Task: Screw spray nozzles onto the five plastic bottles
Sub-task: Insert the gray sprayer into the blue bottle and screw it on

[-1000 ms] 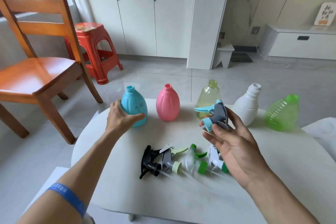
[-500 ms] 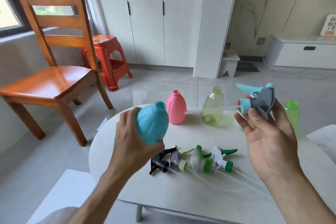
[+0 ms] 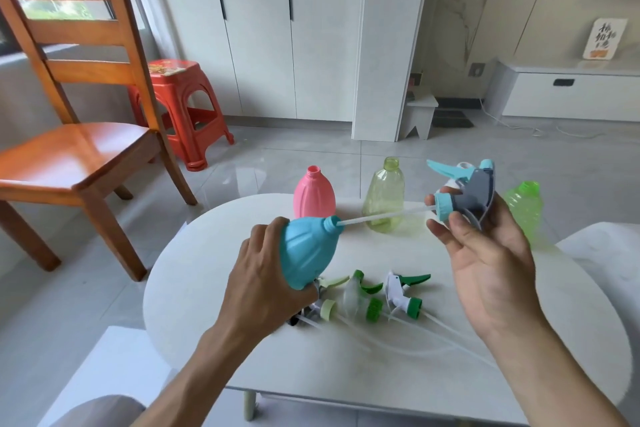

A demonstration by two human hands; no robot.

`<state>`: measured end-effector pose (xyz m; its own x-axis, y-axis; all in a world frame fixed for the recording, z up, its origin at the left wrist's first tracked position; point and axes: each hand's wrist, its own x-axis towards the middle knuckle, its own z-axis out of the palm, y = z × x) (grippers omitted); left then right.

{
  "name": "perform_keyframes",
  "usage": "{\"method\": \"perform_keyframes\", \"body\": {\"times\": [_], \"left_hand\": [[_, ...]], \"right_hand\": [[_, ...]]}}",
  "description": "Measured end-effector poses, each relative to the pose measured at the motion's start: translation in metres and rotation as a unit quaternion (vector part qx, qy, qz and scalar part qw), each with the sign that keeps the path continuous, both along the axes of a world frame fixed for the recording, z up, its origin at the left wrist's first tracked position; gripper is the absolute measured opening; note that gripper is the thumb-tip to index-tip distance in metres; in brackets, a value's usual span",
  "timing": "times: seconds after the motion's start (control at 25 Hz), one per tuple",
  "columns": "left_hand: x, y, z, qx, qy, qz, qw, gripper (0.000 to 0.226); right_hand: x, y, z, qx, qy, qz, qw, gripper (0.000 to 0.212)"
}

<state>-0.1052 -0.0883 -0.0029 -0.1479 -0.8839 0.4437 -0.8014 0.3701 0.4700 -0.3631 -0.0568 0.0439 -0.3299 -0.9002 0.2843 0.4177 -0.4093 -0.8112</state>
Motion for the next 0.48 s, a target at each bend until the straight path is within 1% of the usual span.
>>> {"method": "perform_keyframes", "body": {"times": [0.08, 0.16, 0.28, 0.48], "left_hand": [[-0.006, 0.003, 0.002, -0.013, -0.016, -0.023, 1.0, 0.092], [-0.013, 0.009, 0.004, -0.029, -0.026, -0.051, 0.998, 0.096], [-0.022, 0.017, 0.009, -0.041, -0.024, -0.079, 0.996, 0.095], [-0.02, 0.02, 0.019, -0.022, -0.014, -0.098, 0.995, 0.091]], "right_hand": [[0.006, 0.001, -0.006, 0.011, 0.021, 0.013, 1.0, 0.043], [0.019, 0.002, -0.015, 0.013, 0.063, 0.031, 0.997, 0.046], [0.028, 0.0, -0.023, 0.022, 0.098, 0.085, 0.991, 0.045], [0.019, -0.006, -0.021, 0.022, 0.088, 0.142, 0.986, 0.041]]}}
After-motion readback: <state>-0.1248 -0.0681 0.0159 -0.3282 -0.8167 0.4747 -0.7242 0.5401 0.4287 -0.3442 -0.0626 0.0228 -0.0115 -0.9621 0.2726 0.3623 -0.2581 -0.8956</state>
